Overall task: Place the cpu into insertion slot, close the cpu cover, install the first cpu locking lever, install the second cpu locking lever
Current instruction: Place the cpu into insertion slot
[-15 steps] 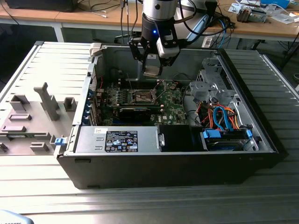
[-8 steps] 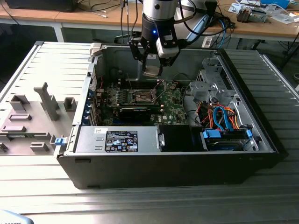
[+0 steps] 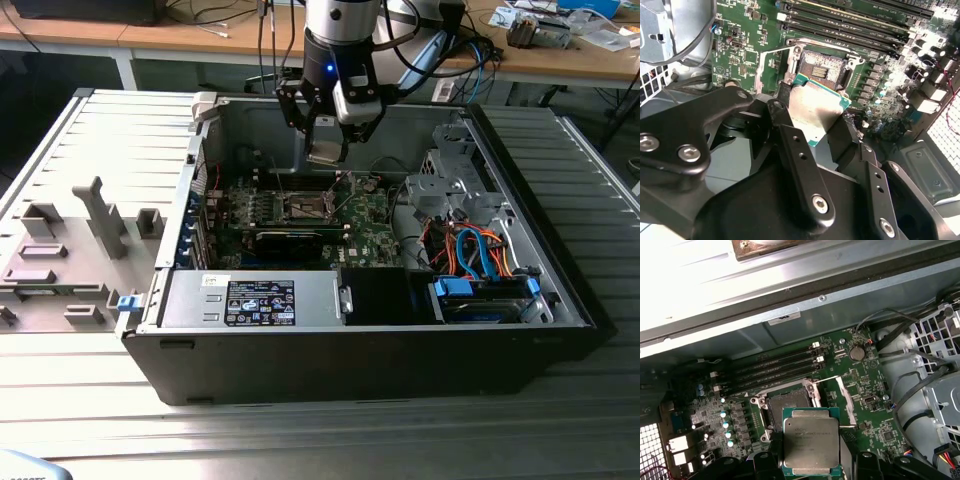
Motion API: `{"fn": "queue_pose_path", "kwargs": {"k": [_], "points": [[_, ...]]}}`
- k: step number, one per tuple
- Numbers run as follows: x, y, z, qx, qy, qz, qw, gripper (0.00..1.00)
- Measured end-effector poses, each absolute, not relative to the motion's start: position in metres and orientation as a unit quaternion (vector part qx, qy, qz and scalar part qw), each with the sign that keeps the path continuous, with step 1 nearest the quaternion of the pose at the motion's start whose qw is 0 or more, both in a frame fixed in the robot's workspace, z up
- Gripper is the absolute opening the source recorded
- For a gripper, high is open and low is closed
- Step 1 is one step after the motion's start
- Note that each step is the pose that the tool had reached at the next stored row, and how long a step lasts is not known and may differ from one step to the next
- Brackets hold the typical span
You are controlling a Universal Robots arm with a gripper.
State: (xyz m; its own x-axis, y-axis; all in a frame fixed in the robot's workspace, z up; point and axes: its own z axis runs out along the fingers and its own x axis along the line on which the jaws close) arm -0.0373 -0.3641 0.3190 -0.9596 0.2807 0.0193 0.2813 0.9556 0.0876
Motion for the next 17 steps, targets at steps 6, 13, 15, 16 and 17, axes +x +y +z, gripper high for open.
{"fn": "queue_pose_path", "kwargs": {"k": [6, 13, 15, 16, 17], "points": [[-0.0373, -0.3641, 0.3189, -0.149, -0.988, -0.045, 0.003, 0.54], [-0.0373, -0.3641, 0.3189, -0.158, -0.986, -0.045, 0.003, 0.54], [-0.0373, -0.3641, 0.3189, -0.160, -0.986, -0.045, 0.002, 0.54], [-0.0373, -0.3641, 0.3189, -0.161, -0.986, -0.045, 0.002, 0.54], [-0.0373, -0.3641, 0.3189, -0.162, -0.986, -0.045, 0.002, 0.54]]}}
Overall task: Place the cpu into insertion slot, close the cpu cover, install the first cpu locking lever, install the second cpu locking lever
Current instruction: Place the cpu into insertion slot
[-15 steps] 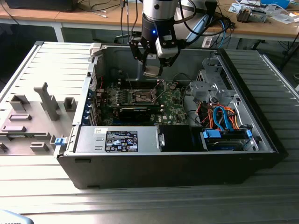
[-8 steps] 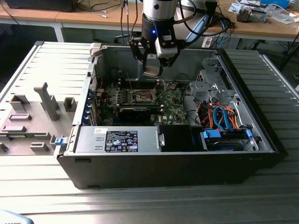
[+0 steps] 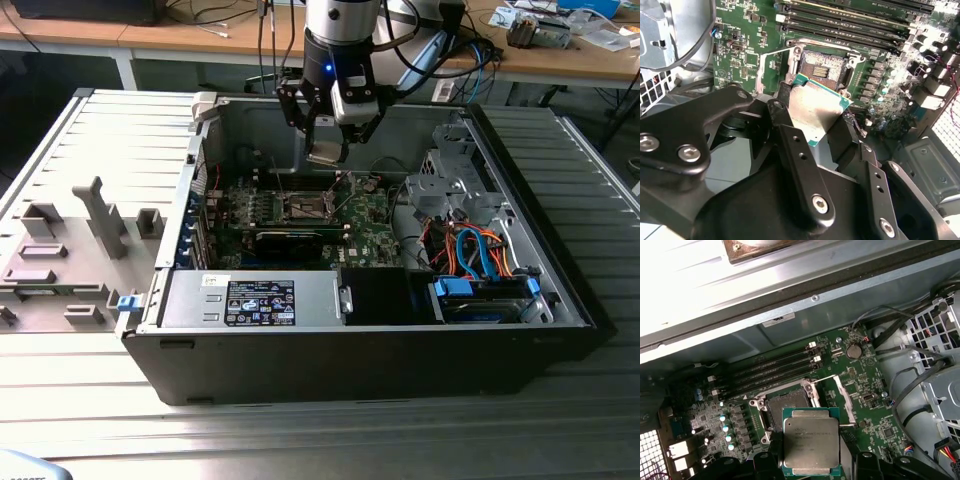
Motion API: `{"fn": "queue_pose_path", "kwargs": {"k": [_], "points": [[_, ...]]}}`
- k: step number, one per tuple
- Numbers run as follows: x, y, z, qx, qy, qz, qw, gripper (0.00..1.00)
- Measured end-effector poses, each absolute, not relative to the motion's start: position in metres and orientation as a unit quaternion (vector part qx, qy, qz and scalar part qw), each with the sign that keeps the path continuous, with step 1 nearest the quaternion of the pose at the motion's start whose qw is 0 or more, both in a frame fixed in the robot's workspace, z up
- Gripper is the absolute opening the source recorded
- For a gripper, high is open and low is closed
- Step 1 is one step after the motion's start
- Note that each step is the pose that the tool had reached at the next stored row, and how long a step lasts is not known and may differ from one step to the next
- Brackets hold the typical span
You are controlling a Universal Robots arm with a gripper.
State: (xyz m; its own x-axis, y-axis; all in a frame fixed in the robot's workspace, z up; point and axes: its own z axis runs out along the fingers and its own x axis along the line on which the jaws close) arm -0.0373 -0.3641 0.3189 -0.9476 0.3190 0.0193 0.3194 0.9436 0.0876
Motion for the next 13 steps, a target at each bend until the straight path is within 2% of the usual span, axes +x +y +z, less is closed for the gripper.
{"fn": "queue_pose_path", "kwargs": {"k": [13], "points": [[-0.0373, -0.3641, 0.3189, -0.182, -0.982, -0.045, 0.001, 0.54]]}}
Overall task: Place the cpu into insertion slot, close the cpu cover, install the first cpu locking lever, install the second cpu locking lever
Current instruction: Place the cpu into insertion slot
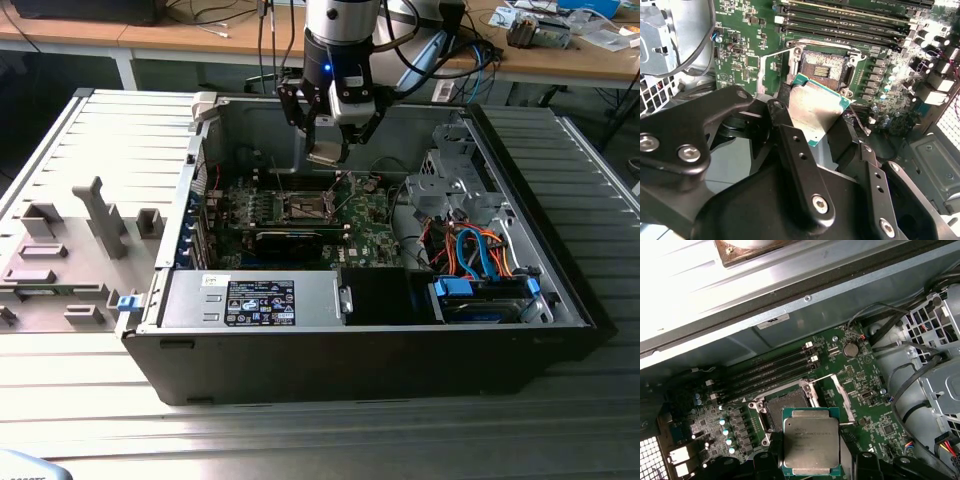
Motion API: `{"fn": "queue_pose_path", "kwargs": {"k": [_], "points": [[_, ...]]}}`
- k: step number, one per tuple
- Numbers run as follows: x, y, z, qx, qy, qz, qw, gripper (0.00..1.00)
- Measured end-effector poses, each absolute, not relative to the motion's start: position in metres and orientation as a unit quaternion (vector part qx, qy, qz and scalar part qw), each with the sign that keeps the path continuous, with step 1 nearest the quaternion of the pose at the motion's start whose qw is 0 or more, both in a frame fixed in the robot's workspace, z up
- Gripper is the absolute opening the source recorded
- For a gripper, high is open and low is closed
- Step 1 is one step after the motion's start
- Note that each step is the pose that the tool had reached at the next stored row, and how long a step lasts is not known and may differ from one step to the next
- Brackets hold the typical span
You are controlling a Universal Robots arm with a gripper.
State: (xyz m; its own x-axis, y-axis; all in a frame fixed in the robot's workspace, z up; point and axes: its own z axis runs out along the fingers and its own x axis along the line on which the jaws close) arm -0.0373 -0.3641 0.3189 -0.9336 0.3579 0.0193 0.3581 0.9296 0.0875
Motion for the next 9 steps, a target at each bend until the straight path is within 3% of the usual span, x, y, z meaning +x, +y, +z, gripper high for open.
{"fn": "queue_pose_path", "kwargs": {"k": [9], "points": [[-0.0373, -0.3641, 0.3189, -0.191, -0.981, -0.045, 0.001, 0.54]]}}
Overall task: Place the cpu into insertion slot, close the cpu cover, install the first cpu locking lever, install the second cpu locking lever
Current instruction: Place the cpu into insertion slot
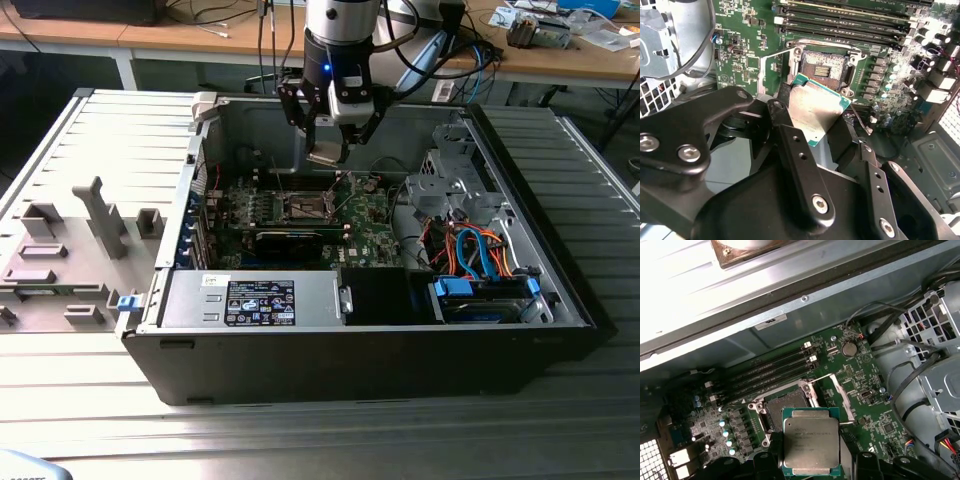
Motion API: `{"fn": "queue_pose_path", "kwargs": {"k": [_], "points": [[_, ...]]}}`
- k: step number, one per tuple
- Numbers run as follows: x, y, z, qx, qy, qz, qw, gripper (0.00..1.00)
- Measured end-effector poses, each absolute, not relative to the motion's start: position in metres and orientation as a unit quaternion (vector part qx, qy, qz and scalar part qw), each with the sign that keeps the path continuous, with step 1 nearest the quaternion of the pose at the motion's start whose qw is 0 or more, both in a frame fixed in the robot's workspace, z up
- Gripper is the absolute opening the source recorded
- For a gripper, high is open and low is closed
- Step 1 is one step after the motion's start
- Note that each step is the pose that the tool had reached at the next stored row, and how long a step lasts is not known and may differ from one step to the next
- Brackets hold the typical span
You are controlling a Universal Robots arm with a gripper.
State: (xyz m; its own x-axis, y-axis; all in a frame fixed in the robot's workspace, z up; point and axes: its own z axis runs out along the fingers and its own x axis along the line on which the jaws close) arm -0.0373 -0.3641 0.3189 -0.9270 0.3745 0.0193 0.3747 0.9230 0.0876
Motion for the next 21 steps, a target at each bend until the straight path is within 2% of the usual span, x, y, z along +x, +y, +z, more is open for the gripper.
{"fn": "queue_pose_path", "kwargs": {"k": [21], "points": [[-0.0373, -0.3641, 0.3189, -0.211, -0.977, -0.045, 0.000, 0.54]]}}
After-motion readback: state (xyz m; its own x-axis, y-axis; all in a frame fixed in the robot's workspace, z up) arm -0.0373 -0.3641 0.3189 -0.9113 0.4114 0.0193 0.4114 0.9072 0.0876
